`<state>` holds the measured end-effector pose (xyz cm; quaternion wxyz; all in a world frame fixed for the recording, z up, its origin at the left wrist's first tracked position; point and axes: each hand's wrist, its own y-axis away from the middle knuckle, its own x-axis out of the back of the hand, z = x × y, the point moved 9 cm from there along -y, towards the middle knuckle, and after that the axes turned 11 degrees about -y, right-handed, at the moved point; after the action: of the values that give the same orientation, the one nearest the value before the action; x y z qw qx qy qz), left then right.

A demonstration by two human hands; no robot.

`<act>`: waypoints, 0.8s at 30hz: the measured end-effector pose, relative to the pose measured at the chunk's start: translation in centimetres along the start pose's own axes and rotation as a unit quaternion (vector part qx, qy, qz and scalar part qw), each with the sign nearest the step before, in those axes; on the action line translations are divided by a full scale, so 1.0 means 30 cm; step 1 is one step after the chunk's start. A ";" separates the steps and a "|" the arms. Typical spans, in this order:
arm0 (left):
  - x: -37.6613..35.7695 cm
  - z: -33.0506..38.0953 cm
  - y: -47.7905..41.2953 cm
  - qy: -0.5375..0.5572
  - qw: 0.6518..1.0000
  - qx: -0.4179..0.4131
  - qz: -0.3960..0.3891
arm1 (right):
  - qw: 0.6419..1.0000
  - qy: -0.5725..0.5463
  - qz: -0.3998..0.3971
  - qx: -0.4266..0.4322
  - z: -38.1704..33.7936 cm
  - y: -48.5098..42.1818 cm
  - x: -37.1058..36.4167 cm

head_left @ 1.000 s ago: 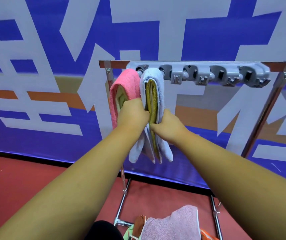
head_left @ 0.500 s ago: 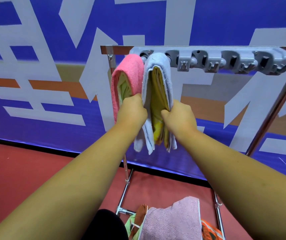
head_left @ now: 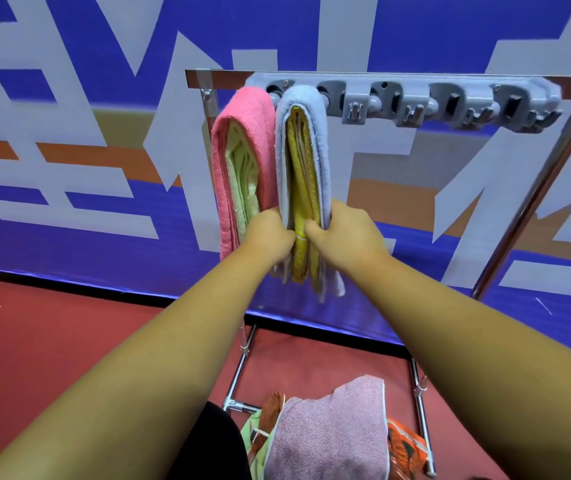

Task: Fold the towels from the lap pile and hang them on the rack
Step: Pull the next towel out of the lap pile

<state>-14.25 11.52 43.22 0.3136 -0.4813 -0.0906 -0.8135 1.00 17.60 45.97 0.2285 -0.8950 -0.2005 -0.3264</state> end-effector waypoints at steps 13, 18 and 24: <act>-0.177 -0.124 0.069 -0.044 0.991 -0.015 -0.125 | 0.977 -0.104 -0.143 -0.115 0.196 0.055 -0.200; -0.315 -0.214 0.120 -0.019 0.979 0.026 -0.199 | 0.972 -0.084 -0.163 -0.147 0.299 0.098 -0.260; -0.549 -0.337 0.207 0.018 0.950 0.090 -0.299 | 0.962 -0.056 -0.197 -0.183 0.482 0.180 -0.378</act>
<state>-12.29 9.05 23.18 0.0993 -0.3872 -0.2972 -0.8671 2.85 18.62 26.93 -0.0198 -0.8814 -0.3219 -0.3451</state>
